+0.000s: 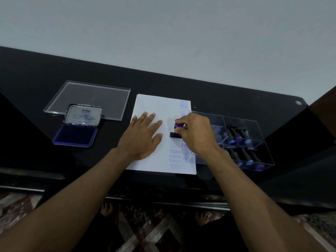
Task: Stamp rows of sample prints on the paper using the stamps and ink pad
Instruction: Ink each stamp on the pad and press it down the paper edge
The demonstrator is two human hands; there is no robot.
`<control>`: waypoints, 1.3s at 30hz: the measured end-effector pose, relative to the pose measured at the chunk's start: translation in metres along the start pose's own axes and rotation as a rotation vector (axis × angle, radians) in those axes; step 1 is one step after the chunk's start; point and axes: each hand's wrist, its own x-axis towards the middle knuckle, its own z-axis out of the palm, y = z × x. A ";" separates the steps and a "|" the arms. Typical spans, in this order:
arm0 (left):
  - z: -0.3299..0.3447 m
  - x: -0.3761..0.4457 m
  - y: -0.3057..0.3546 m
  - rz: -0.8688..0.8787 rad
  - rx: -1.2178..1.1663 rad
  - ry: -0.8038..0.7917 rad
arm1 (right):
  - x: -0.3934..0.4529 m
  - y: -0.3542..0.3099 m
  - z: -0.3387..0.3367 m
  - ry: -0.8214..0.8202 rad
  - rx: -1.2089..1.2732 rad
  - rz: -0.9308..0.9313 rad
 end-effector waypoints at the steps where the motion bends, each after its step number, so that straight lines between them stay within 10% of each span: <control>1: 0.000 0.000 0.000 0.001 -0.003 0.002 | 0.000 0.000 0.000 0.003 -0.007 -0.004; 39: -0.001 -0.002 0.001 -0.005 -0.010 0.003 | -0.001 -0.001 -0.003 0.039 0.044 0.055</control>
